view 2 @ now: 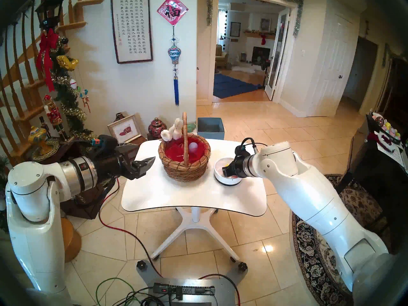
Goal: Put easter egg into basket
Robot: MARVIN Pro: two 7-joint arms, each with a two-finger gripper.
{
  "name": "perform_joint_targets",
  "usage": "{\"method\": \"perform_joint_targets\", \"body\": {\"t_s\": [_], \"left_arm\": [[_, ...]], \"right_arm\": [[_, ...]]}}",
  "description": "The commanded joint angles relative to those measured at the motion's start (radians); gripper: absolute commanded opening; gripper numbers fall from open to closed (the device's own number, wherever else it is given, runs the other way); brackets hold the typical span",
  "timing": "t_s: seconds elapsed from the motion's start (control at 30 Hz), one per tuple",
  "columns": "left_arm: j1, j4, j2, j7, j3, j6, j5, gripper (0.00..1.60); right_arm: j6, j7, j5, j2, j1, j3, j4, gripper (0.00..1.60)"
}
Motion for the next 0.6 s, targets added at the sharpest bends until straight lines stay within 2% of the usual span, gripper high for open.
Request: {"method": "perform_joint_targets", "body": {"t_s": [0.0,0.57], "left_arm": [[-0.003,-0.005,0.001,0.001,0.002,-0.001,0.001,1.60],[-0.003,-0.005,0.001,0.001,0.002,-0.001,0.001,1.60]], "right_arm": [[-0.002,-0.007,-0.001,0.031,0.033,0.007,-0.009,1.29],[-0.002,-0.024,0.030,0.061,0.048,-0.014,-0.023,1.27]]}}
